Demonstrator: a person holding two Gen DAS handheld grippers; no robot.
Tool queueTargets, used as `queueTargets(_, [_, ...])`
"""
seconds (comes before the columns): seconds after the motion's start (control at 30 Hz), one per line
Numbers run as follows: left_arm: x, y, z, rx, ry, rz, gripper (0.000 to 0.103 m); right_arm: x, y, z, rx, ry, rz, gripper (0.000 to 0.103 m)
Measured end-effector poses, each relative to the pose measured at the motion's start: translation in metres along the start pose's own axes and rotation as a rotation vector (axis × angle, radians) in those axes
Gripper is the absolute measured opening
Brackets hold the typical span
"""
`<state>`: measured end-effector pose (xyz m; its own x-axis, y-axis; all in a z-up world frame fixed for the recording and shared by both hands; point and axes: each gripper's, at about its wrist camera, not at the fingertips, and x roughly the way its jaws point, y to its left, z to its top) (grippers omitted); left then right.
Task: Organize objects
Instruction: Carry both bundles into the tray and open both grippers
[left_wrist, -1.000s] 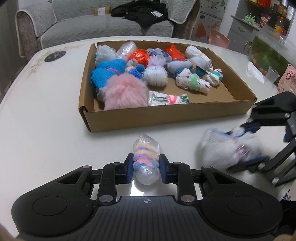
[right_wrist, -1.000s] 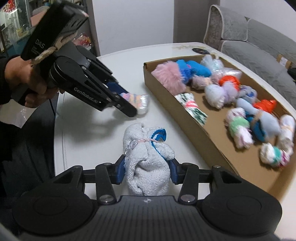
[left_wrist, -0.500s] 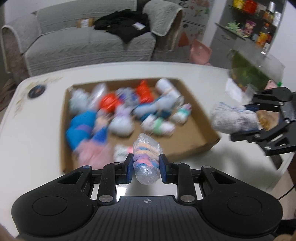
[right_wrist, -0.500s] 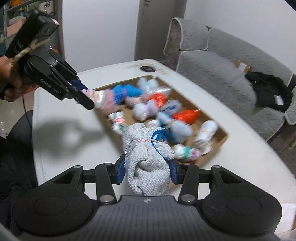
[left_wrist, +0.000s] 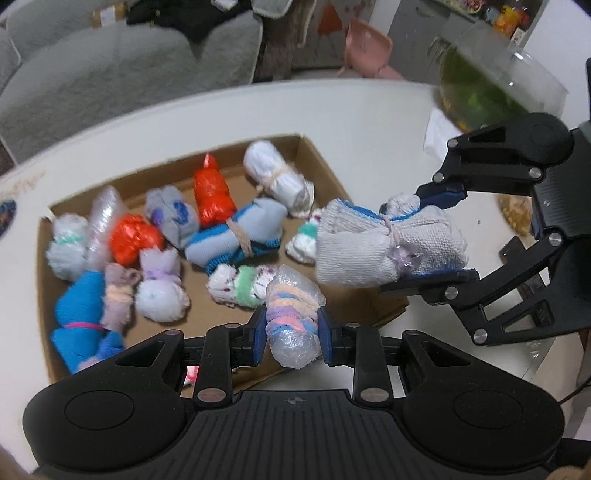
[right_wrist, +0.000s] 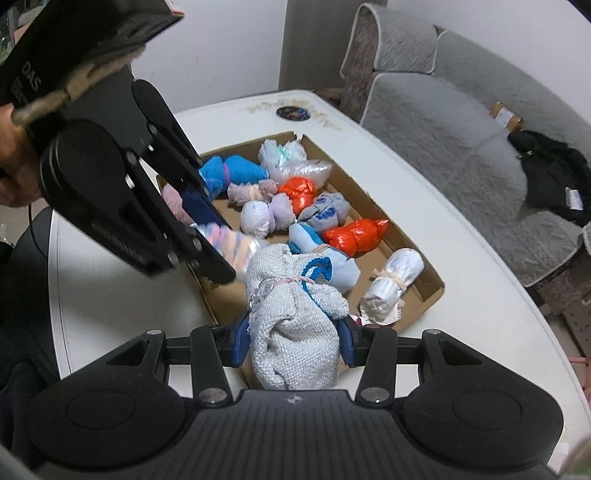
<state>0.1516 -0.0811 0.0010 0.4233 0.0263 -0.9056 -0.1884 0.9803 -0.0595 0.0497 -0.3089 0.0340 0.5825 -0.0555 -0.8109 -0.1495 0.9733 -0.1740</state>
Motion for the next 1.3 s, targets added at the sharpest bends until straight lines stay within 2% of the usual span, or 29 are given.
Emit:
queueTargets(0.23, [0.036,0.009,-0.007,-0.055,0.06,-0.039,0.035,0.019,0.001,-0.006,0.005,0.065,0.03,0.043])
queueTargets(0.43, [0.056,0.015,-0.005,-0.071,0.086,-0.03,0.035,0.034,-0.002,-0.006,0.011,0.112,0.052,0.043])
queueTargets(0.7, [0.073,0.027,-0.013,-0.04,0.11,0.078,0.035,0.057,0.0,-0.006,0.002,0.172,0.085,0.043])
queueTargets(0.8, [0.074,0.032,-0.02,-0.034,0.096,0.103,0.036,0.066,0.004,-0.004,-0.009,0.183,0.092,0.043])
queueTargets(0.93, [0.071,0.04,-0.012,-0.013,0.063,0.184,0.036,0.074,0.005,0.002,-0.008,0.178,0.078,0.043])
queueTargets(1.13, [0.075,0.047,-0.011,-0.074,0.035,0.193,0.037,0.084,0.003,0.01,0.009,0.189,0.042,0.044])
queueTargets(1.3, [0.074,0.046,-0.009,-0.072,0.04,0.19,0.038,0.085,0.003,0.007,0.025,0.224,0.028,0.045])
